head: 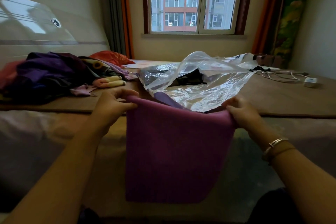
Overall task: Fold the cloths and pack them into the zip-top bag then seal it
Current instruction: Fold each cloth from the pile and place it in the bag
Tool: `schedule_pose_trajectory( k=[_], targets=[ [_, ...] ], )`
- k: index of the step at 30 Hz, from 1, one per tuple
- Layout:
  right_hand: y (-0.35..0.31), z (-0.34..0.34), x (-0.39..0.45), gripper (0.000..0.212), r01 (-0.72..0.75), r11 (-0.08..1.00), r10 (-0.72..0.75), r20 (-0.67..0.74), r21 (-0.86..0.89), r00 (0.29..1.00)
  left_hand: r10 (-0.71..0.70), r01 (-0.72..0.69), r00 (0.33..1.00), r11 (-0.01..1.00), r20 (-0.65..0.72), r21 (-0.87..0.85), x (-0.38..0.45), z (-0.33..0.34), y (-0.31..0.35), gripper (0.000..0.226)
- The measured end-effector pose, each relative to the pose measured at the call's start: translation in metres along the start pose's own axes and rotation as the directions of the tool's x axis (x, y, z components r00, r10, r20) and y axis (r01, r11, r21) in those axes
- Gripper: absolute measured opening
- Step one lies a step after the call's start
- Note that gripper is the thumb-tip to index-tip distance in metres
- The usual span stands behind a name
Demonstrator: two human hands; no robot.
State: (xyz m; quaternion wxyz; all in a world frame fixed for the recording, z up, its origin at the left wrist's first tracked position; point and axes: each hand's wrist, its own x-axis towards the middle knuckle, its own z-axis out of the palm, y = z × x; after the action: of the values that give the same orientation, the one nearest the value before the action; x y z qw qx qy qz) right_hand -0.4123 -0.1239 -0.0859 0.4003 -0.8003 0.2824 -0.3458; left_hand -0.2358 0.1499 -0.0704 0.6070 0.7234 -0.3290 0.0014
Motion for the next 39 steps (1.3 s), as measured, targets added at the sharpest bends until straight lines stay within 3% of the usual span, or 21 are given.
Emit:
schedule_pose_trajectory(
  k=[2,4,7,9,11,14,17,21,25,27,29,31,34,39],
  targets=[
    [0.000,-0.001,0.001,0.013,0.041,0.988,-0.041,0.003,-0.150,0.999,-0.003,0.004,1.000,0.999,-0.004,0.053,0.000,0.000,-0.004,0.027],
    [-0.001,-0.003,0.000,0.008,0.043,0.989,-0.047,-0.023,-0.140,0.999,0.000,0.003,1.000,0.991,-0.022,0.131,0.003,-0.002,-0.006,0.024],
    [-0.005,-0.004,0.000,0.013,-0.130,0.972,0.117,0.079,0.196,0.990,0.038,-0.034,0.999,0.947,-0.008,0.319,0.005,-0.003,-0.008,0.020],
    [-0.009,-0.004,-0.001,0.019,-0.315,0.836,0.211,0.268,0.450,0.940,0.057,-0.058,0.998,0.908,0.015,0.415,0.007,-0.006,-0.010,0.019],
    [-0.009,-0.005,-0.001,0.024,-0.381,0.766,0.193,0.380,0.519,0.905,0.046,-0.059,0.998,0.875,0.038,0.481,0.009,-0.009,-0.013,0.019],
    [-0.011,-0.004,-0.005,0.029,-0.302,0.876,0.109,0.455,0.377,0.884,-0.006,-0.032,0.998,0.829,0.066,0.559,0.012,-0.014,-0.017,0.024],
    [-0.012,0.004,-0.010,0.039,-0.083,0.996,0.063,0.433,0.029,0.899,-0.003,-0.021,0.999,0.792,0.038,0.610,0.013,-0.015,-0.020,0.026],
    [-0.007,0.015,-0.007,0.037,0.213,0.898,-0.135,0.221,-0.384,0.966,0.046,-0.040,0.999,0.742,0.009,0.669,0.015,-0.014,-0.019,0.024],
    [-0.001,0.012,-0.002,0.024,0.301,0.829,-0.345,-0.009,-0.472,0.938,0.199,-0.075,0.974,0.727,-0.104,0.683,0.015,-0.015,-0.020,0.013],
    [0.006,0.013,0.003,0.018,0.290,0.866,-0.352,-0.086,-0.408,0.932,0.274,-0.072,0.944,0.716,-0.185,0.695,0.015,-0.015,-0.022,0.008],
    [0.011,0.020,0.007,0.011,0.231,0.945,-0.263,-0.119,-0.229,0.957,0.286,-0.051,0.932,0.712,-0.224,0.700,0.017,-0.013,-0.026,0.004],
    [0.013,0.027,0.010,0.004,0.139,0.989,-0.143,-0.104,-0.041,0.984,0.168,-0.009,0.964,0.799,-0.208,0.602,0.021,-0.005,-0.031,0.007],
    [0.014,0.035,0.014,0.009,0.035,0.991,-0.027,-0.059,0.131,0.998,-0.109,0.131,0.987,0.972,-0.118,0.196,0.025,0.010,-0.039,0.011],
    [0.013,0.042,0.020,0.004,0.113,0.913,-0.080,-0.099,0.391,0.992,0.048,-0.050,0.984,0.999,-0.171,-0.009,0.029,0.022,-0.040,0.007]
  ],
)
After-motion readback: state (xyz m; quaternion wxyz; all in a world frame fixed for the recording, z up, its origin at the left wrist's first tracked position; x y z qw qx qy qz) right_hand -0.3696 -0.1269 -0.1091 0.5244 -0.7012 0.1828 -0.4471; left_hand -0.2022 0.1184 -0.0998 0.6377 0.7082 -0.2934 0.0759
